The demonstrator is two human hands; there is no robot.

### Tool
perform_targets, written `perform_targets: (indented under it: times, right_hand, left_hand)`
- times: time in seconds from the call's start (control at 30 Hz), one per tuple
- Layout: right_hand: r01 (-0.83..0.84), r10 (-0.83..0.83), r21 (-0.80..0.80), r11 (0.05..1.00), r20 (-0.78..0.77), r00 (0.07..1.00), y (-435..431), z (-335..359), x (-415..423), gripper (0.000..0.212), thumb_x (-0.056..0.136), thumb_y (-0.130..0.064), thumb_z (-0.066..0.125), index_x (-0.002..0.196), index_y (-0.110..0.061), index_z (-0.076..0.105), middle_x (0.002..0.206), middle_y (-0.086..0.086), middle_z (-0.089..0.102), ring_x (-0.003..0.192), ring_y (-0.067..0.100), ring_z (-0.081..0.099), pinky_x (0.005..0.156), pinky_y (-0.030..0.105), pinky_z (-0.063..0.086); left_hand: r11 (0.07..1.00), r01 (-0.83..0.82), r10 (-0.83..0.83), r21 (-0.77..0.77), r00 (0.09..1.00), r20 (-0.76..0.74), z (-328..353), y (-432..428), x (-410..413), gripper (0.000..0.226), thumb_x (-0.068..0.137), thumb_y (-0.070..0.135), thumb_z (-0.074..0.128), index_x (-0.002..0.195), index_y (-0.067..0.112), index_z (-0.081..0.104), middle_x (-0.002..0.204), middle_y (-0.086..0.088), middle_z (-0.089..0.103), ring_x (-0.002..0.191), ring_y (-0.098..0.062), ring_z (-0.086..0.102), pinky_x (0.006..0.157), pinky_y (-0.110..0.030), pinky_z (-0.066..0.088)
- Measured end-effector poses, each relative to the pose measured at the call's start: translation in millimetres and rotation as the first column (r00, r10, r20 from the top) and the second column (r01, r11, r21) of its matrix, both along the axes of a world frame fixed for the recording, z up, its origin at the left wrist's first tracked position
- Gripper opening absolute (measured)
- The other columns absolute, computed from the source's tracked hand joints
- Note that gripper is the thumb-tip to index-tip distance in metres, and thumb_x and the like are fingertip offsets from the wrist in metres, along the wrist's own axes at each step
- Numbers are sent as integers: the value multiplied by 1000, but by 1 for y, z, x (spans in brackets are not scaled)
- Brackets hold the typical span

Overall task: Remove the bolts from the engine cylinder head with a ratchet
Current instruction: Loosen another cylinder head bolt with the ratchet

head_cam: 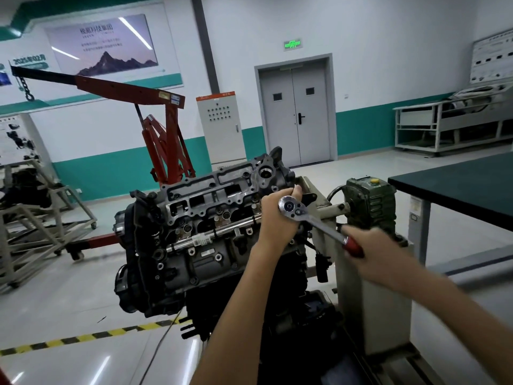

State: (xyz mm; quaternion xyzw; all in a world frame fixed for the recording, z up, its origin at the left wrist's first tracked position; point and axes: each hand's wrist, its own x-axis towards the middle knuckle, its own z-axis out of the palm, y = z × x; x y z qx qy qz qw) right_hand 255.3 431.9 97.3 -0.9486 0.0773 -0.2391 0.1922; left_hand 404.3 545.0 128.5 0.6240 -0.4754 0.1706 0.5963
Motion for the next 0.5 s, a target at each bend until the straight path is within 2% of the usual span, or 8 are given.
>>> perform_targets:
  times: [0.07,0.13,0.2,0.23,0.3,0.37,0.47,0.5]
  right_hand:
    - [-51,8,313,948,135,991,41,-32,3,20,80,-4,62,75,-21,51,62,0,53,49,5,50,49,14,42]
    - [-127,-27,587,799,246,969,84,-50,14,24,79,1,60,72,-20,50,53,-2,48,38,4,44,39,12,34]
    - [-210,-2,720,661,282,959,117,-57,27,21,81,1,57,76,-20,52,50,0,48,32,5,42,37,17,35]
    - [-228,15,731,642,286,958,122,-59,30,21,81,1,55,76,-19,52,49,0,48,31,7,42,36,18,34]
    - [-172,9,668,724,240,971,106,-52,24,23,79,3,55,70,-18,48,46,-3,44,32,6,42,37,17,33]
    - [-86,7,457,885,171,985,65,-38,10,27,76,3,58,64,-19,47,50,-5,45,41,5,44,45,15,35]
    - [-74,83,118,990,-72,994,-1,4,-3,13,81,-4,59,81,-17,58,68,0,59,58,8,58,61,26,53]
    - [-89,86,-21,996,-125,988,-16,20,-3,10,83,-8,58,86,-18,59,68,-4,60,59,6,60,63,22,54]
  left_hand:
    - [997,-29,25,-77,999,-48,-3,-6,-4,51,99,11,49,53,-7,38,48,-12,36,47,-17,30,46,-37,23]
    - [990,-67,55,-127,994,-97,-2,-11,-8,51,99,11,49,53,-4,35,49,-10,33,48,-16,28,47,-34,22]
    - [983,-138,127,-123,988,-90,0,-12,-9,49,99,10,49,52,3,35,51,-7,30,49,-16,26,47,-29,22]
    - [984,-143,135,-106,988,-78,0,-12,-8,49,99,10,50,53,4,35,51,-7,30,49,-15,25,47,-28,21]
    - [996,-65,61,-61,995,-73,0,-7,-6,49,99,13,49,54,-1,35,52,-6,31,49,-14,26,47,-30,22]
    - [999,22,-20,35,999,-42,3,0,-3,50,99,15,50,55,-5,37,52,-7,35,50,-17,29,48,-33,24]
    - [980,49,-67,191,994,88,11,9,3,50,97,17,56,51,3,41,48,-3,37,47,-14,31,49,-28,27]
    - [974,52,-82,219,988,130,14,9,6,50,96,17,58,50,8,41,47,1,36,46,-13,30,48,-26,26]
